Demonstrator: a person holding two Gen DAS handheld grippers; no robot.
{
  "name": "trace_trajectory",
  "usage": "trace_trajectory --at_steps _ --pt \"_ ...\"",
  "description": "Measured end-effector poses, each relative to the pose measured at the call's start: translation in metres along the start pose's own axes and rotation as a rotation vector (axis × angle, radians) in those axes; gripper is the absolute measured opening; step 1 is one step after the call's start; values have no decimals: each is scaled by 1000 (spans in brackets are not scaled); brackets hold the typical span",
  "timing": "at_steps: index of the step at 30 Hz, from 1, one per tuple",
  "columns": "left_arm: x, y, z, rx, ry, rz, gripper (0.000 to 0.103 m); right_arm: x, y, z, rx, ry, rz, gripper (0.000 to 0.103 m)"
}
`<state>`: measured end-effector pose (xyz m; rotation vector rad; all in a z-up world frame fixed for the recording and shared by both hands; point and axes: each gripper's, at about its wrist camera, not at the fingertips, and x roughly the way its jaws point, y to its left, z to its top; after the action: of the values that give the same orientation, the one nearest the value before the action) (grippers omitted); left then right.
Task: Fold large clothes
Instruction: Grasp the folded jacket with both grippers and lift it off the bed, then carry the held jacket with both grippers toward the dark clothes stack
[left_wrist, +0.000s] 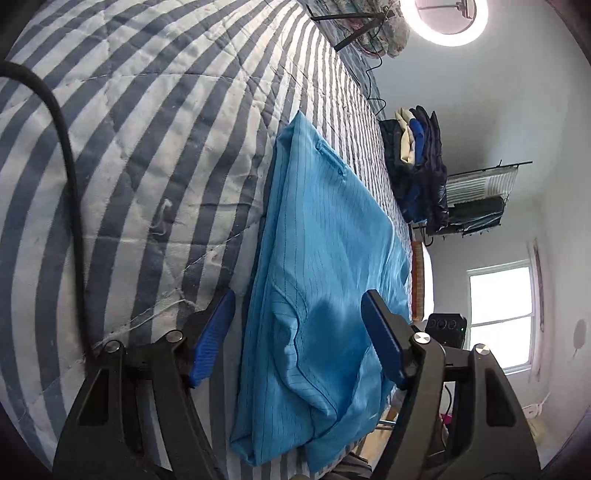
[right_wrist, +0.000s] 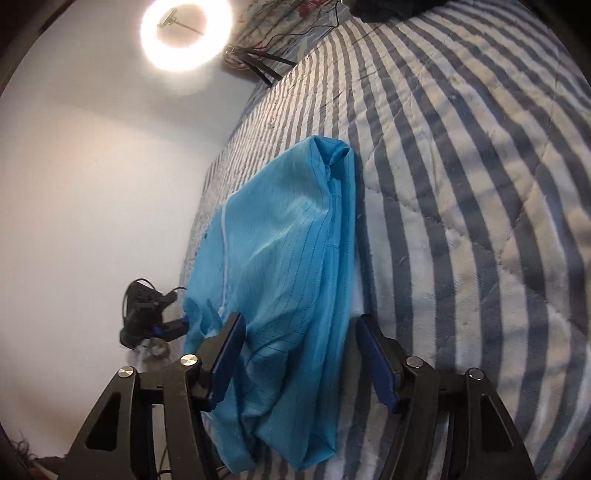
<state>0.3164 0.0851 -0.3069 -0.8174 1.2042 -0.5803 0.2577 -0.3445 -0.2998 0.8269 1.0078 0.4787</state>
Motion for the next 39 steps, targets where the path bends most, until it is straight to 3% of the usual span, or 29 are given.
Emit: trace_trajectory --at_steps 1,3,7,10,12,15,25,39 --pt "3 -2 1 4 5 -1 70 3 -1 0 5 4 13 59" --pt "15 -7 2 1 23 5 58 13 -3 5 22 15 41 54" --pt "26 -22 1 56 19 106 38 27 1 6 45 12 61 45" --pt "26 -38 -8 137 -3 186 23 34 18 3 1 41 -8 29" --pt "22 -48 -13 168 -24 201 13 34 33 0 -51 43 -54 19" --pt "15 -64 -21 213 -57 227 7 27 57 -4 -113 27 -108 9" --pt "-6 -130 -50 340 -139 249 3 11 153 -20 -327 -18 -314 3" --pt "-60 -200 -79 429 -226 207 3 -48 217 -41 -484 -111 -412 2"
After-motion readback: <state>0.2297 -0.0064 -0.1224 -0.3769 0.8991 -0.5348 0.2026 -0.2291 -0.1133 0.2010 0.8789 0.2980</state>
